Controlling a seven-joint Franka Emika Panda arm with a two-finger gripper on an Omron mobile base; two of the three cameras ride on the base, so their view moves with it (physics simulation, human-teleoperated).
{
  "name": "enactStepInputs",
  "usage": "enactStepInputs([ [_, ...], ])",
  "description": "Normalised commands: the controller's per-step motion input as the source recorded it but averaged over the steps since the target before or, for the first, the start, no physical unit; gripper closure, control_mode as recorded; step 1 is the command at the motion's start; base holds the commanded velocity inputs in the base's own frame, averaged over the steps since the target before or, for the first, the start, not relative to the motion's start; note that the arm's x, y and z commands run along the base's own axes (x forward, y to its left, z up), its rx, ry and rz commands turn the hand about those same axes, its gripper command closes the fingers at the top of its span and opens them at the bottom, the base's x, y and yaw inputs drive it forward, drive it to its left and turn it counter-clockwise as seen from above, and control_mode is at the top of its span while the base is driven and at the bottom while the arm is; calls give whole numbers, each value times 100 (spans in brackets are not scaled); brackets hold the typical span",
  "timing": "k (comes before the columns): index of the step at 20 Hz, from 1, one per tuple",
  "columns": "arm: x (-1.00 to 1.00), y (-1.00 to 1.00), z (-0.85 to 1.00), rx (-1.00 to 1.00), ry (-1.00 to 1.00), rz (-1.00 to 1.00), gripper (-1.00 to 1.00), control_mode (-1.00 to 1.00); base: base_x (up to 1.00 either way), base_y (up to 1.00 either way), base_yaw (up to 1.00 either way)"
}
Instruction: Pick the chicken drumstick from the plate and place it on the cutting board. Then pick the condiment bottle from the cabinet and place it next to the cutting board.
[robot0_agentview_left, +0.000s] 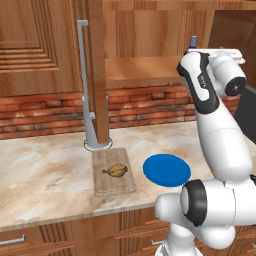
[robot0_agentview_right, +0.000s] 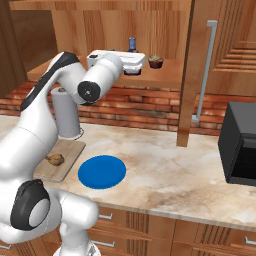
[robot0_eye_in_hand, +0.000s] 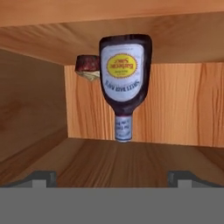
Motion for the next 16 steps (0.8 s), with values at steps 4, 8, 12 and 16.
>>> enactStepInputs([
  [4,-3,12,14,2,0,0,-100,-100,0,0,0],
  [8,0,8,9,0,6,0,-100,-100,0,0,0],
  [12,0,8,9,0,11,0,-100,-100,0,0,0],
  [16,0,8,11,0,13,0,-100,-100,0,0,0],
])
